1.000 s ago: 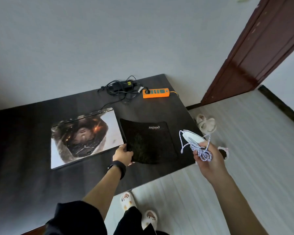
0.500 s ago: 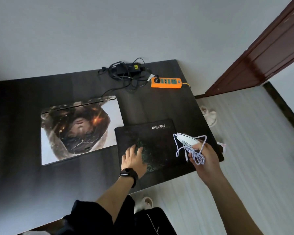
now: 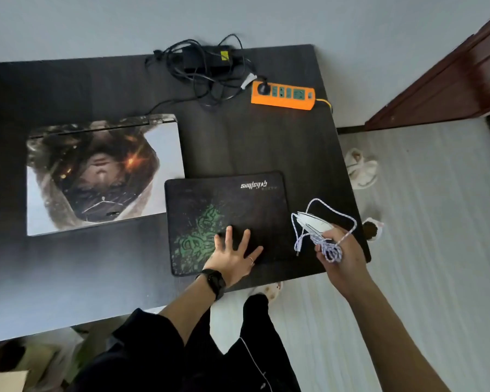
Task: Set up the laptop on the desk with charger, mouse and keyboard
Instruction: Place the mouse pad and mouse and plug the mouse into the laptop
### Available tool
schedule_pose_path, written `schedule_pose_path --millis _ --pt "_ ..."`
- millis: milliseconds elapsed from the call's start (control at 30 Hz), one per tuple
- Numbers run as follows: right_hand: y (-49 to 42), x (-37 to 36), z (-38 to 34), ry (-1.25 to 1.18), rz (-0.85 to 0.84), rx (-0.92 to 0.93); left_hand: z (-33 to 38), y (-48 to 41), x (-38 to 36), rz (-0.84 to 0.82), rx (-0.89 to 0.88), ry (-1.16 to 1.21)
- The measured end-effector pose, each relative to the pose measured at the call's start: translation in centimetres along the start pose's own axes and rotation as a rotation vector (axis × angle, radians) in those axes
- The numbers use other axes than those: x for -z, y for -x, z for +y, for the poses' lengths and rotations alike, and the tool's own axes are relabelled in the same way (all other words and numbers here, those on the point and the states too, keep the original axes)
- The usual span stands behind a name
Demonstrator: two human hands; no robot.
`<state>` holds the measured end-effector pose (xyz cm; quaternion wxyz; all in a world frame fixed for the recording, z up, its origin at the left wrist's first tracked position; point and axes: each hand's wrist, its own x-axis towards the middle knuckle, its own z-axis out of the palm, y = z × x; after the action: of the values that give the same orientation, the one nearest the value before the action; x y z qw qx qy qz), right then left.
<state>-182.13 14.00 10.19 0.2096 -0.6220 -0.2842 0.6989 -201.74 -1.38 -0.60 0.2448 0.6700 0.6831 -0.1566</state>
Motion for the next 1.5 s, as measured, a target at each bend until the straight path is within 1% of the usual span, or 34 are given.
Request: schedule_pose_path --millis 100,133,167,200,267,300,333,400,433,500,600,700,800,867,933,1000,1033,1100,1167,1233,1267,1333,1400,1500 --pt "-1.8 1.7 -1.7 -0.021 -0.014 -0.03 1.0 -0.6 0.1 0.008 -0.022 -0.028" --pt "-2.0 2.1 -2.5 -0.011 -0.018 -0.023 1.4 -0.5 0.7 -0.023 -0.028 -0.08" --pt "-2.3 2.6 -3.2 -0.02 -0.025 -0.032 1.8 -0.6 1.2 0.003 -0.028 -0.16" --pt "-2.7 3.5 -3.9 -0.029 -0.019 -0.035 2.1 -0.7 1.5 -0.021 -0.018 -0.189" --pt "-3.9 5.2 -4.9 -0.057 0.007 -0.05 2.5 -0.6 1.5 0.002 -0.069 -0.201" --pt "-4.3 6.1 -5.2 -0.074 0.026 -0.059 3.2 -0.4 2.0 -0.005 -0.025 -0.185" --pt "-4.7 7.0 -5.5 -0.068 0.025 -0.049 3.9 -0.3 2.3 -0.017 0.054 -0.151" --pt "-4.7 7.7 -6.3 -0.006 -0.025 -0.016 5.3 -0.6 1.7 0.049 0.152 -0.099" --pt "-4.6 7.8 -6.6 0.02 -0.048 -0.01 5.9 -0.7 2.2 0.05 0.193 -0.049" --pt "-4.6 8.1 -7.4 0.031 -0.07 -0.017 6.9 -1.1 3.3 0.013 0.245 -0.016" --pt "-5.3 9.1 -7.9 -0.011 -0.083 -0.003 7.1 -0.8 2.8 0.001 0.234 -0.042" --pt "-5.6 10.0 -8.3 -0.041 -0.072 0.009 6.8 -0.2 3.7 0.05 0.171 0.001" --pt "-6.3 10.9 -8.2 -0.035 -0.105 0.028 8.6 -1.7 5.2 0.058 -0.042 0.006" --pt "-6.5 11.6 -8.1 -0.046 -0.096 0.037 10.8 -3.7 6.5 0.152 -0.192 0.053" --pt "-6.5 12.3 -8.2 -0.044 -0.081 0.062 12.4 -5.6 7.3 0.104 -0.336 -0.01" --pt "-6.5 12.5 -8.6 -0.027 -0.117 0.076 13.0 -6.9 7.5 -0.019 -0.314 -0.082" --pt "-6.6 12.5 -8.8 -0.029 -0.116 0.077 12.9 -7.1 7.7 -0.031 -0.305 -0.093" --pt "-6.3 12.4 -9.1 -0.018 -0.122 0.074 12.4 -6.8 7.5 0.037 -0.308 -0.057" --pt "-6.4 12.6 -8.8 0.017 -0.116 0.075 11.4 -5.9 6.6 0.147 -0.297 0.033" --pt "-6.1 12.0 -8.8 0.034 -0.116 0.096 10.1 -4.5 5.5 0.231 -0.259 0.104" --pt "-5.9 11.6 -8.8 0.022 -0.105 0.091 9.5 -3.7 4.9 0.251 -0.236 0.091" --pt "-5.8 10.5 -8.7 -0.01 -0.09 0.029 8.2 -2.2 4.2 0.245 -0.148 0.051" --pt "-5.6 9.1 -8.6 -0.023 -0.096 0.003 6.6 -1.2 3.8 0.214 0.058 0.067" --pt "-5.9 7.8 -7.6 0.014 -0.094 -0.028 3.7 -0.9 3.8 0.149 0.497 0.288"
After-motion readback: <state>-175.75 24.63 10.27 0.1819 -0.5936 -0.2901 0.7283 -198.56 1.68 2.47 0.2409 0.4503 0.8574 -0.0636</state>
